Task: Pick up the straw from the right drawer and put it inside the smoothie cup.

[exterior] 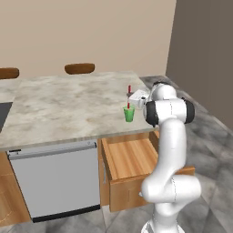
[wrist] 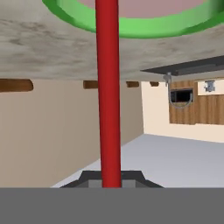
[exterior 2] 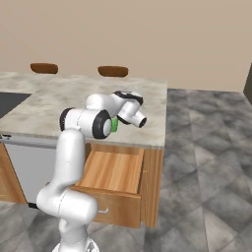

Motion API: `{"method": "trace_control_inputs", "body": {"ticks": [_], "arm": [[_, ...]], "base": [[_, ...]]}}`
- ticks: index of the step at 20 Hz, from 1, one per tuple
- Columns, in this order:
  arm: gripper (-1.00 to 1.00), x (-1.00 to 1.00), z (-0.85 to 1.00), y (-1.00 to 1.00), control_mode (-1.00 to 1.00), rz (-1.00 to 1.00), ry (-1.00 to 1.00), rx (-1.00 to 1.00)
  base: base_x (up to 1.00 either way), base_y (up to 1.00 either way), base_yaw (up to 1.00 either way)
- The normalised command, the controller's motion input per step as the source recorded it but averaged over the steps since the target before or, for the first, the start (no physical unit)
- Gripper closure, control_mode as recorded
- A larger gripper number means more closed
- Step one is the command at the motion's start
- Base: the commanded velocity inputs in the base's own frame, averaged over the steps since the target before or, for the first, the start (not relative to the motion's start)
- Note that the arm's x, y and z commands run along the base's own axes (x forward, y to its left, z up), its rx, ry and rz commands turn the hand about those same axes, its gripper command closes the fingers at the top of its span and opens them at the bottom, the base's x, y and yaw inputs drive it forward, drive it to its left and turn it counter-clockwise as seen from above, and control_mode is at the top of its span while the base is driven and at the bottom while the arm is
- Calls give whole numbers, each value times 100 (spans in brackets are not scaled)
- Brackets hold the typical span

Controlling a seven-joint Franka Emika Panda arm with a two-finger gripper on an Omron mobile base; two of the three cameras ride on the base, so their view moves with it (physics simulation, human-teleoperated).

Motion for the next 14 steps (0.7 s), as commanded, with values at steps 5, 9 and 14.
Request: {"method": "trace_control_inputs", "body": {"ticks": [5, 9, 14], "arm": [[100, -1, -4, -4, -100, -1, 0, 0], [-100, -36, 0, -2, -100, -2, 1, 0], [-100, -49, 13, 0, -100, -2, 0, 0]], "base": [[0, 0, 0], [0, 0, 0], [0, 0, 0]]}}
